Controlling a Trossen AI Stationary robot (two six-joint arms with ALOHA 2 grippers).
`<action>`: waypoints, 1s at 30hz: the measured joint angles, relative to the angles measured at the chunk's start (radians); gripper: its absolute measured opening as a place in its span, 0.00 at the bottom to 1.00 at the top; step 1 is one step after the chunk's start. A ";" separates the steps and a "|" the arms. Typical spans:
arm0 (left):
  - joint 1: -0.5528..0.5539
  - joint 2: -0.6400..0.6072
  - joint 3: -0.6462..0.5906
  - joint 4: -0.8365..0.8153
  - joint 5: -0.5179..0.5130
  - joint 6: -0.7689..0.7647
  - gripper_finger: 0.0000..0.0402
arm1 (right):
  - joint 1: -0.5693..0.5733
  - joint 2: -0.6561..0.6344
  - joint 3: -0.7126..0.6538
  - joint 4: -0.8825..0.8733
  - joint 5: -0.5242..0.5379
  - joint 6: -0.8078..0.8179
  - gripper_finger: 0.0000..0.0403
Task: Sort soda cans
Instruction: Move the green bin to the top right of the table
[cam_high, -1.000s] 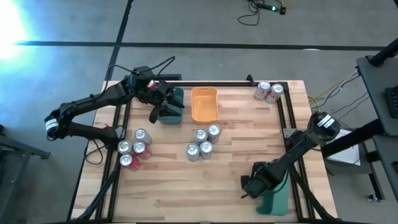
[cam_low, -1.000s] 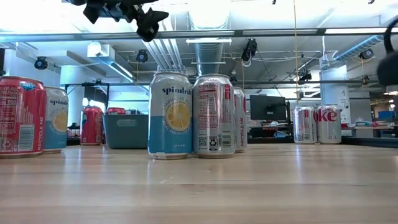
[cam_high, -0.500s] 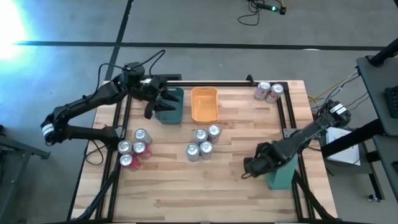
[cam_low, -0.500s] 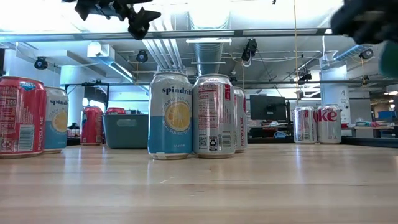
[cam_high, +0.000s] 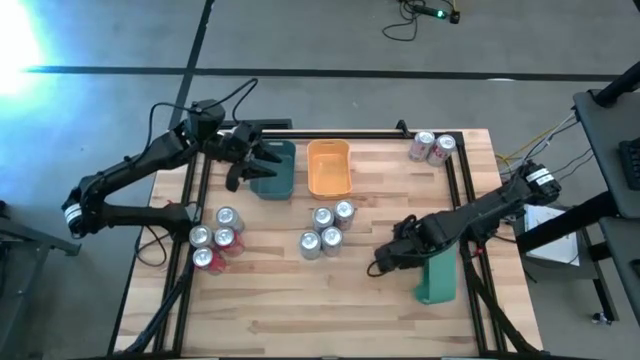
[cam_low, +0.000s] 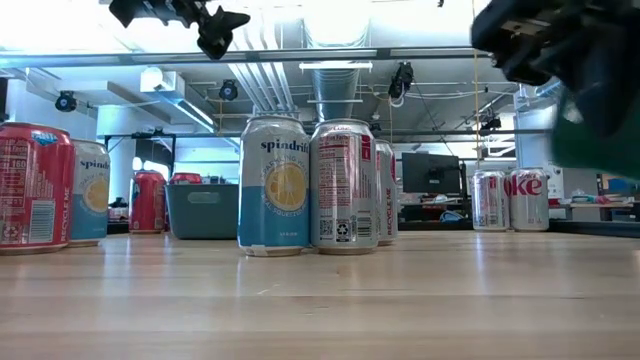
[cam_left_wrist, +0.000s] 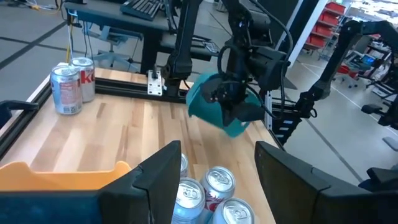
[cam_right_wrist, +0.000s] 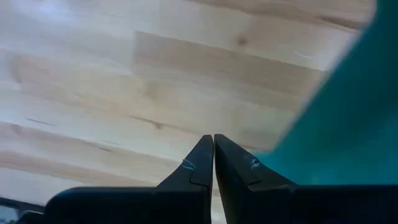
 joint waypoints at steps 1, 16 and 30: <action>0.000 -0.002 0.000 0.000 0.000 0.000 0.47 | 0.000 0.001 -0.001 0.023 0.009 0.000 0.02; 0.000 -0.007 0.000 -0.002 -0.002 0.000 0.47 | 0.027 -0.034 -0.135 0.204 0.001 -0.028 0.02; 0.004 -0.007 0.000 -0.040 -0.003 0.008 0.47 | 0.031 -0.056 -0.299 0.329 -0.009 -0.036 0.02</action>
